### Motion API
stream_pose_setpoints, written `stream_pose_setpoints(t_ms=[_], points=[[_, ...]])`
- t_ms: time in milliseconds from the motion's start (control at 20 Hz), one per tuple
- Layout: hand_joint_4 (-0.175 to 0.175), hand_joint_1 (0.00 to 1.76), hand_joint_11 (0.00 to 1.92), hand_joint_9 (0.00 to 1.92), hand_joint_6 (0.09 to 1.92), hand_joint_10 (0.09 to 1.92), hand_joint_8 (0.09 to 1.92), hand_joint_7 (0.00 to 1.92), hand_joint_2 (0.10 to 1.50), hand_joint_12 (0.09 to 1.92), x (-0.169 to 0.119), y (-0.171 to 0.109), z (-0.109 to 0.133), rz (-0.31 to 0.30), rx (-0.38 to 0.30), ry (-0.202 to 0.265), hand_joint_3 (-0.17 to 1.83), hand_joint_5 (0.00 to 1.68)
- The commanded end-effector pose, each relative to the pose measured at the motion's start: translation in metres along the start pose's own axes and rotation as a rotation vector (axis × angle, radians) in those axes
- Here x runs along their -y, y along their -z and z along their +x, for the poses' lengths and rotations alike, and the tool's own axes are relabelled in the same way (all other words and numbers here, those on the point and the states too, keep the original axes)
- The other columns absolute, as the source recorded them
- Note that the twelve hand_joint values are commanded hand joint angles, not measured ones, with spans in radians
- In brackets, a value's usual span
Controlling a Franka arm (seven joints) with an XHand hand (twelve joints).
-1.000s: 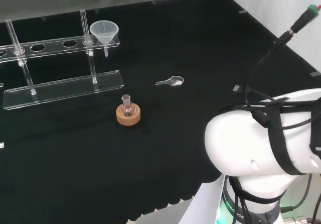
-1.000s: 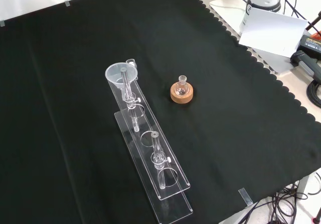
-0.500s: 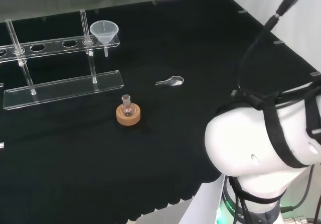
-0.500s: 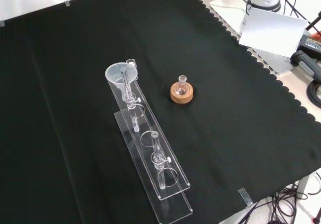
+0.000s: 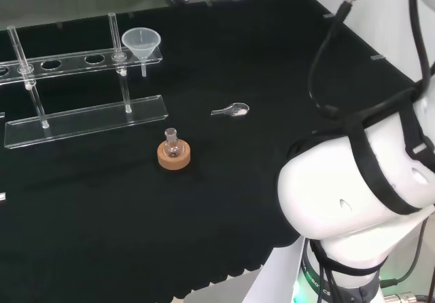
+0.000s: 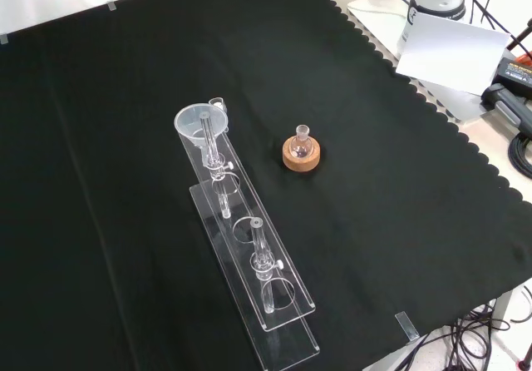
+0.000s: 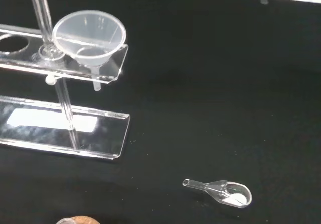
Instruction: Pick up the funnel from the transparent funnel stand.
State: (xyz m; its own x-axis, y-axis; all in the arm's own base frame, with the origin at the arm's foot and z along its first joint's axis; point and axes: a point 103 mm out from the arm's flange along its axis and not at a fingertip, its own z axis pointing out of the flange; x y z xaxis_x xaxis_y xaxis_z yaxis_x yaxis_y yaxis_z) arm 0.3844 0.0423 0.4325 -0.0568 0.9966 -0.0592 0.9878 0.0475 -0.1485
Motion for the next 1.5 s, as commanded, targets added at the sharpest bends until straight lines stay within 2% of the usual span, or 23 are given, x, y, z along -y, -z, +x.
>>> stream_pose_setpoints(t_ms=[50,250,500,950,1500], points=[[0.022,0.51,0.01,0.00,0.09,0.09,0.09,0.00,0.63,0.19,-0.024,-0.007,0.016,0.024,0.032,0.059,0.03,0.00],[0.020,0.53,0.00,0.00,0.09,0.09,0.09,0.00,0.64,0.42,-0.036,-0.016,0.020,0.032,0.050,0.074,0.00,0.00],[0.020,0.55,0.00,0.00,0.09,0.09,0.09,0.00,0.64,0.54,-0.051,-0.023,0.024,0.046,0.062,0.091,0.00,0.00],[0.018,0.63,0.00,0.00,0.09,0.09,0.09,0.00,0.65,0.59,-0.083,-0.036,0.033,0.080,0.093,0.126,0.00,0.00],[0.012,0.64,0.00,0.00,0.09,0.09,0.09,0.00,0.65,0.64,-0.117,-0.062,0.042,0.154,0.084,0.149,0.00,0.00]])
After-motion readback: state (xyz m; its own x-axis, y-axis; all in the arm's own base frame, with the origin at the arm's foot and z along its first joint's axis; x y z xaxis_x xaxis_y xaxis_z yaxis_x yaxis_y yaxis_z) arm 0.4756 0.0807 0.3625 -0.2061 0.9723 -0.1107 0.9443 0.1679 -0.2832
